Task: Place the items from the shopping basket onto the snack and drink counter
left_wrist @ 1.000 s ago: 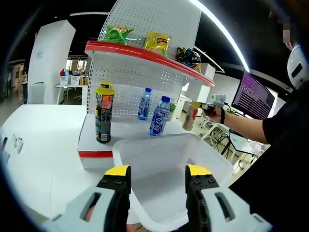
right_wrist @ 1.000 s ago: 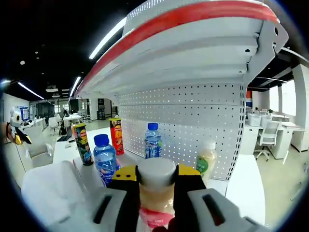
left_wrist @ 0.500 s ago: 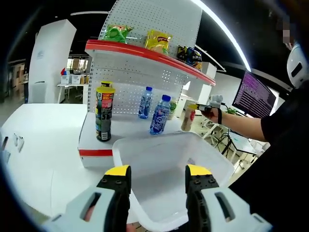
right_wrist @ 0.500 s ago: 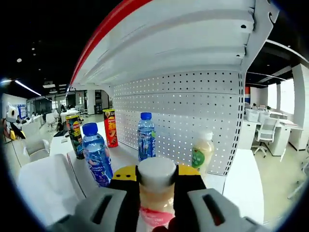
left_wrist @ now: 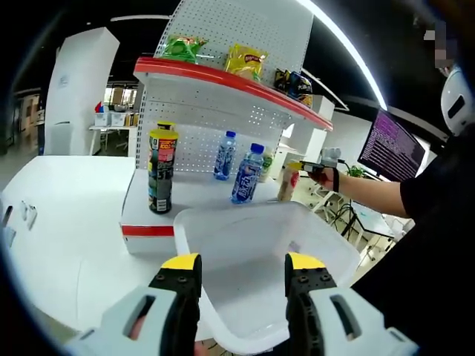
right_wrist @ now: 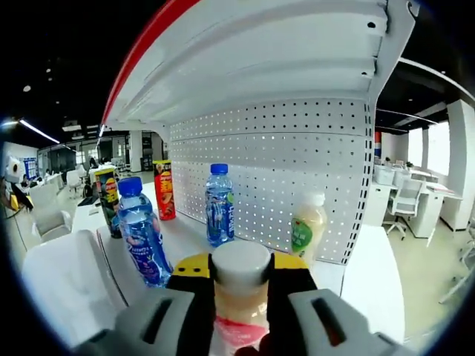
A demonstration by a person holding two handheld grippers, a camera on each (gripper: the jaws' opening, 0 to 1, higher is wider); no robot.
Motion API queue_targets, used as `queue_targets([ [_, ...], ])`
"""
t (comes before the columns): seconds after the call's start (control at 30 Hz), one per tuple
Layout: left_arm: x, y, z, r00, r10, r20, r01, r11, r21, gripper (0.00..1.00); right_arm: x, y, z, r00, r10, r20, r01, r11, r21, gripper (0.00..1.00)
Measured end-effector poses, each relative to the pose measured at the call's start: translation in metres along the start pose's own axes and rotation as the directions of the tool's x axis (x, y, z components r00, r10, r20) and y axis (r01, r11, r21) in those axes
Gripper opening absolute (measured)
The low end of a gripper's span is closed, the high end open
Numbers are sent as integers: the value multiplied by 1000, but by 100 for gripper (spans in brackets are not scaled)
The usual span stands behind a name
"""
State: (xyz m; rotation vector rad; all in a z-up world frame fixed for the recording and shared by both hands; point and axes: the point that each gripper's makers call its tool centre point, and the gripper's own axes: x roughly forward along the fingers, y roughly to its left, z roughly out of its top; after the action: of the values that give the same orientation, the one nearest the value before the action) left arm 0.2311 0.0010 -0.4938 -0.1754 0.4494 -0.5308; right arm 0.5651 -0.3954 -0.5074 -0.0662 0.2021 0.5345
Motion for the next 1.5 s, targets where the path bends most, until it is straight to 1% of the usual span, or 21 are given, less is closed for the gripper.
queue_targets([
  [0.27, 2, 0, 0, 1000, -9, -4, 9, 1000, 1, 44, 2, -2, 1, 1000, -13, 24, 13, 1000, -9, 22],
  [0.4, 3, 3, 0, 1000, -7, -5, 7, 1000, -1, 44, 3, -4, 3, 999, -23, 49, 24, 1000, -5, 22],
  [0.47, 3, 3, 0, 1000, -9, -6, 9, 1000, -1, 44, 5, -3, 0, 999, -29, 44, 30, 999, -11, 22],
  [0.5, 4, 4, 0, 1000, -10, -8, 10, 1000, -1, 44, 3, -4, 1, 997, -33, 64, 33, 999, 2, 22],
  [0.57, 5, 4, 0, 1000, -12, -7, 12, 1000, -3, 44, 1, -4, 0, 997, -42, 67, 42, 999, 7, 23],
  [0.6, 5, 4, 0, 1000, -13, -7, 13, 1000, -4, 44, 0, -5, 1, 995, -52, 83, 52, 999, 12, 23],
  [0.67, 6, 4, 0, 1000, -17, -7, 17, 1000, -4, 44, -3, -7, -3, 995, -60, 85, 58, 998, 26, 24],
  [0.8, 8, 3, 1, 1000, -26, -8, 26, 1000, -2, 44, -5, -7, -3, 993, -65, 95, 62, 997, 37, 25],
  [0.93, 9, 2, 4, 999, -34, 1, 34, 999, 3, 44, -5, -8, -4, 992, -79, 98, 72, 995, 71, 27],
  [1.03, 9, 1, 4, 999, -40, 1, 40, 999, 6, 44, -8, -9, -4, 992, -83, 95, 73, 992, 105, 34],
  [1.07, 8, 1, 3, 999, -40, -1, 40, 999, 7, 44, -9, -9, -3, 992, -85, 97, 74, 992, 105, 37],
  [1.1, 8, 2, 3, 999, -40, -2, 40, 999, 8, 44, -10, -10, -2, 991, -86, 101, 75, 992, 103, 39],
  [1.23, 7, 2, 3, 999, -41, 2, 41, 999, 7, 44, -15, -9, 5, 991, -82, 110, 71, 992, 100, 42],
  [1.33, 9, 0, 3, 999, -51, 0, 51, 999, 14, 44, -19, -7, 5, 991, -82, 101, 73, 993, 94, 45],
  [1.5, 11, 0, 7, 998, -62, 2, 62, 998, 19, 44, -31, 2, 5, 993, -76, 94, 68, 994, 83, 46],
])
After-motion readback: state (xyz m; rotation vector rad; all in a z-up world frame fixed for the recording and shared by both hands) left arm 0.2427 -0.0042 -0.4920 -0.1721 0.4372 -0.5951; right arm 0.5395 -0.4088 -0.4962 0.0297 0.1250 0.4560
